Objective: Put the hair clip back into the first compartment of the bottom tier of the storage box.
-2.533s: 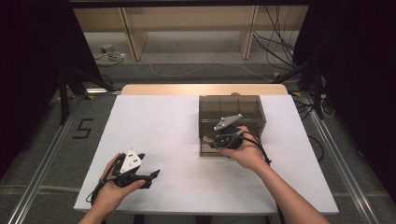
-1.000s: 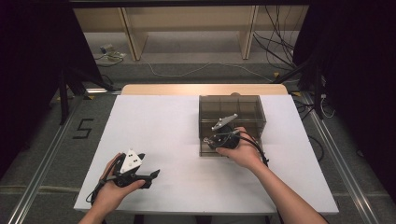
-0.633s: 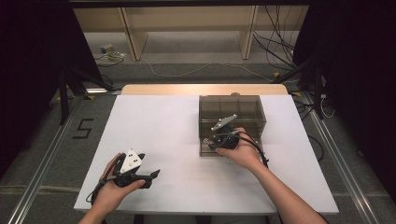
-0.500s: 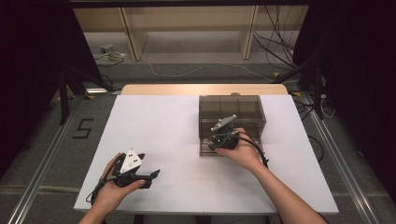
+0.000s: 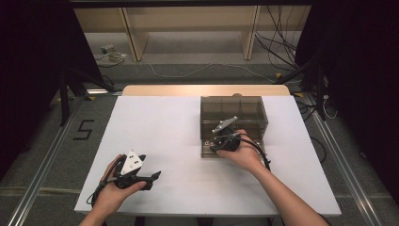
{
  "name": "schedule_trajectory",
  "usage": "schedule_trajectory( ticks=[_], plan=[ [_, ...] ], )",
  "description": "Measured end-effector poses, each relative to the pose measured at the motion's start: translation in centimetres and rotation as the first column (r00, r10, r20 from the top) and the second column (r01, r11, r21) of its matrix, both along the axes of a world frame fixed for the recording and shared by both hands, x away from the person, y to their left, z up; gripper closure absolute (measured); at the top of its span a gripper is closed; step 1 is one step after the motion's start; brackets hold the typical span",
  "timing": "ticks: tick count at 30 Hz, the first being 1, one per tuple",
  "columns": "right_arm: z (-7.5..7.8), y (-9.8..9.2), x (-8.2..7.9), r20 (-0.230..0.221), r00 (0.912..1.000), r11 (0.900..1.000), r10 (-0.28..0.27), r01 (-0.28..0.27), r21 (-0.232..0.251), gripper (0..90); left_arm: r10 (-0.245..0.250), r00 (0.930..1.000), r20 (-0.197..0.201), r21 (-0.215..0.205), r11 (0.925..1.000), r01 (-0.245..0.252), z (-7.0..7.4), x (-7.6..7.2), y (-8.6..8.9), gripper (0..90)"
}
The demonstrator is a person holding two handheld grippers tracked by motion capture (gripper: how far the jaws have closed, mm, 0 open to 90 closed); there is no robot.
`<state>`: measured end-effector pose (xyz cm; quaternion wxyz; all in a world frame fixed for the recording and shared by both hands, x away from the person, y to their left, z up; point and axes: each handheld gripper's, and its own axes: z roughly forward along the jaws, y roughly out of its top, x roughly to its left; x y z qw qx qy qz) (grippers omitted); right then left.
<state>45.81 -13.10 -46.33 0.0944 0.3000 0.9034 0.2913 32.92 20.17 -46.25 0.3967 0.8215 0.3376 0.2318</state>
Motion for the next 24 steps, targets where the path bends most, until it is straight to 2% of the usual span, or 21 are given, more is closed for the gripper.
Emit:
schedule_trajectory(
  ticks=[24],
  plan=[
    [-0.39,0.13,0.05,-0.012,0.9999,1.000,-0.006,0.006,-0.012,67.0,-0.004,1.0000,-0.002,0.005,1.0000,0.004,0.01,0.00,-0.01,20.6]
  ],
)
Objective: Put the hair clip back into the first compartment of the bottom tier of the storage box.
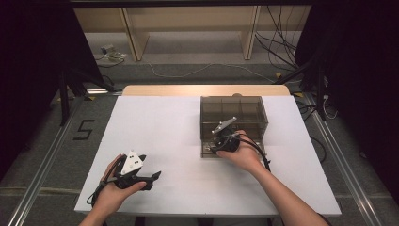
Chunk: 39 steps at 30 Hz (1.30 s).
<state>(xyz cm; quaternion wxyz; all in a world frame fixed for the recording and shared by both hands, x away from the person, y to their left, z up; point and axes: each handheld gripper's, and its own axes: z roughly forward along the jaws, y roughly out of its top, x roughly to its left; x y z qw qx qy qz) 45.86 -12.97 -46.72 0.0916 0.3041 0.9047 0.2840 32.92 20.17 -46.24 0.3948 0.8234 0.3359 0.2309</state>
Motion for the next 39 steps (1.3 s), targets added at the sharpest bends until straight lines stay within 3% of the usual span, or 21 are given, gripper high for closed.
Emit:
schedule_trajectory(
  ticks=[16,30,34,39],
  plan=[
    [0.7,-0.3,-0.1,0.026,0.9997,1.000,0.001,-0.001,0.019,61.4,-0.001,1.0000,0.001,0.000,1.0000,0.001,0.0,0.0,0.0,20.6],
    [2.2,-2.1,-0.5,0.045,0.9986,0.995,-0.029,0.025,0.094,35.5,0.003,1.0000,-0.001,0.002,1.0000,-0.003,0.0,0.0,0.0,20.4],
    [2.4,-2.7,-0.8,0.052,0.9981,0.995,-0.031,0.026,0.100,30.4,0.002,1.0000,0.000,0.003,1.0000,-0.002,0.0,0.0,0.0,20.3],
    [2.6,-3.5,-1.5,0.103,0.9945,0.997,-0.017,0.009,0.075,25.9,0.000,1.0000,-0.005,0.002,1.0000,0.000,0.0,0.0,0.0,20.3]
  ],
)
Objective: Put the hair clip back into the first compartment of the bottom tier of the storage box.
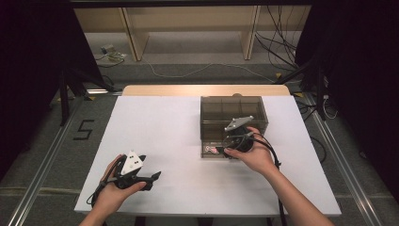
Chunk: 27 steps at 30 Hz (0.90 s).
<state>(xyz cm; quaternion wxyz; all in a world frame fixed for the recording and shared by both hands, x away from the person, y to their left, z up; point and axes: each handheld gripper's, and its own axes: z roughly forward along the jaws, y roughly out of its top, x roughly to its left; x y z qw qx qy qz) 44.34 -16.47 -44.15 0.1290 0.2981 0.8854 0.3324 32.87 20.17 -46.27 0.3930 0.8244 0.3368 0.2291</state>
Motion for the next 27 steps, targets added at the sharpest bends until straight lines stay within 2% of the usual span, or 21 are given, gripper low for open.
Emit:
schedule_trajectory(
  ticks=[4,9,11,18,25,27],
  plan=[
    [0.2,-0.9,-0.8,0.033,0.9995,1.000,0.000,0.000,-0.004,24.5,-0.001,1.0000,-0.001,-0.002,1.0000,0.001,0.0,-0.1,0.0,20.1],
    [0.1,-2.2,-1.7,0.044,0.9988,1.000,-0.022,0.023,-0.014,26.2,-0.002,1.0000,-0.003,-0.003,1.0000,0.002,0.0,0.0,-0.1,20.0],
    [0.1,-2.8,-2.2,0.066,0.9973,0.999,-0.032,0.032,0.000,27.3,-0.002,1.0000,-0.004,-0.006,1.0000,0.002,0.0,0.0,-0.1,20.0],
    [-0.1,-4.7,-3.7,0.073,0.9938,0.996,-0.083,0.080,0.041,26.2,-0.013,0.9999,-0.002,0.005,0.9999,0.013,0.0,0.1,-0.2,20.0],
    [0.2,-5.1,-3.6,0.088,0.9896,0.991,-0.114,0.108,0.077,29.4,-0.008,1.0000,-0.001,-0.004,1.0000,0.008,0.0,0.1,-0.2,20.0],
    [0.2,-5.1,-3.6,0.092,0.9890,0.991,-0.116,0.109,0.075,34.1,-0.007,1.0000,0.000,-0.003,1.0000,0.007,0.0,0.1,-0.2,20.0]
  ],
)
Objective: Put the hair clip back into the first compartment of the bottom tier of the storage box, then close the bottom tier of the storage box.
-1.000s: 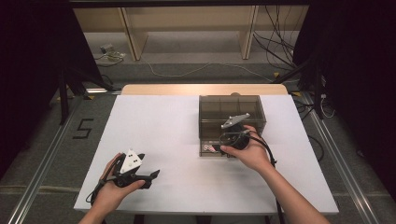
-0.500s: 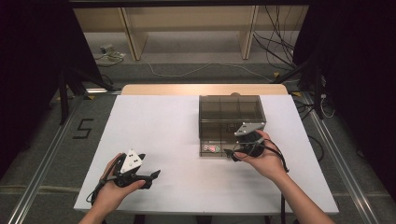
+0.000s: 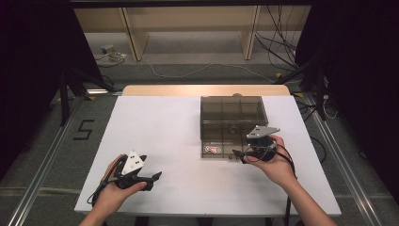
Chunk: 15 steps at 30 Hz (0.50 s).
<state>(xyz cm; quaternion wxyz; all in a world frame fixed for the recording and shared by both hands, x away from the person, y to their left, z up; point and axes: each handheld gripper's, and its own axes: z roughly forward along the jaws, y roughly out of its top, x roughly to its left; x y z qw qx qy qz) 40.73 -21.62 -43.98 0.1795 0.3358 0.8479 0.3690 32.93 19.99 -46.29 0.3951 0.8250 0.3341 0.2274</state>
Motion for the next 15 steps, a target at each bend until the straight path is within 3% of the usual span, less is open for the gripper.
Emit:
schedule_trajectory(
  ticks=[5,9,12,15],
  plan=[
    [0.07,0.00,-0.14,-0.003,0.9998,1.000,0.020,-0.020,0.014,49.6,0.000,1.0000,0.002,0.004,1.0000,0.000,0.05,-0.03,0.04,20.1],
    [-0.09,-0.06,-0.16,-0.025,0.9989,0.999,0.039,-0.039,0.002,69.0,-0.001,1.0000,0.002,0.003,1.0000,0.001,0.03,0.01,0.02,20.1],
    [-0.21,-0.11,-0.28,-0.024,0.9976,0.997,0.064,-0.065,-0.030,83.3,0.002,1.0000,-0.001,0.004,1.0000,-0.002,-0.01,0.03,0.03,20.1],
    [-0.46,-0.11,-0.50,-0.031,0.9960,0.995,0.083,-0.085,-0.060,90.0,-0.001,1.0000,0.003,0.008,1.0000,0.001,0.09,0.12,-0.06,20.1]
  ],
)
